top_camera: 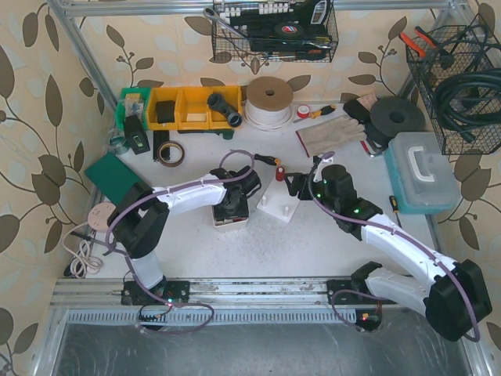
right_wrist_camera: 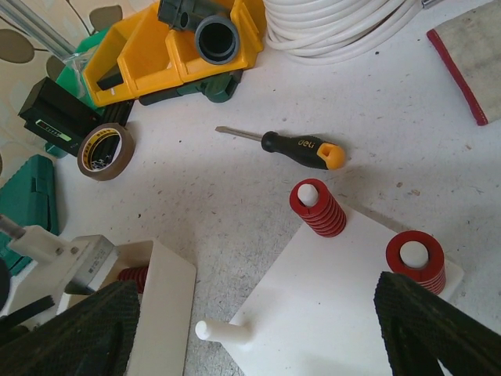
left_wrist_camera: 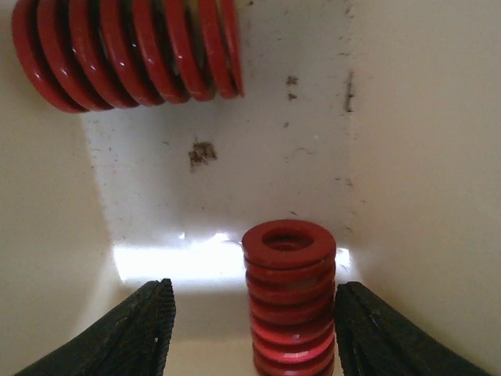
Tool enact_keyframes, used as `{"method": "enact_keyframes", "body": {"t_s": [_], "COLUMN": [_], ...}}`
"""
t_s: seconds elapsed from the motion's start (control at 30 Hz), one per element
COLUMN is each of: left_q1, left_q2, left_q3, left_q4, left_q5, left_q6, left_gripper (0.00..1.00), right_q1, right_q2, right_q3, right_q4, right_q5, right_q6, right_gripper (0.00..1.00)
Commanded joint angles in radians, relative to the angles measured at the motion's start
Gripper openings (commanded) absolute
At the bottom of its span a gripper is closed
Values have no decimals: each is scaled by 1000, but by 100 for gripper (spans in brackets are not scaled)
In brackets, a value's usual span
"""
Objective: Install the large spring
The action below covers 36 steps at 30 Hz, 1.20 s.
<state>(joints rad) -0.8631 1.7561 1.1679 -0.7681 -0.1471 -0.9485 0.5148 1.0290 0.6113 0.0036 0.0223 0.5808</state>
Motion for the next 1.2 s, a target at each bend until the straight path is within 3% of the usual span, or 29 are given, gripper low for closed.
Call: {"method": "enact_keyframes", "body": {"t_s": [0.0,0.33,0.53,0.93,1.17], "left_q1": [3,3,4,4,4], "left_q2": [35,28,22,-28,-92], "left_q3": [-2,-61,-63,-2,47], "left_q4": [-2,120,134,62,-6], "left_q5": [8,46,45,4,-36], "left_q6": [-10,6,10,33,31], "left_gripper": [60,51,31,1,0], "right_q1": [-1,-2,-2,-2,-2], "right_q2": [6,10,13,11,7], "right_q3": [-1,2,4,2,1], "right_q4": [13,6,3,3,4], "right_q5": [4,8,10,13,14], "right_q6": [8,12,14,16,14], "right_gripper": [81,81,81,81,81]}}
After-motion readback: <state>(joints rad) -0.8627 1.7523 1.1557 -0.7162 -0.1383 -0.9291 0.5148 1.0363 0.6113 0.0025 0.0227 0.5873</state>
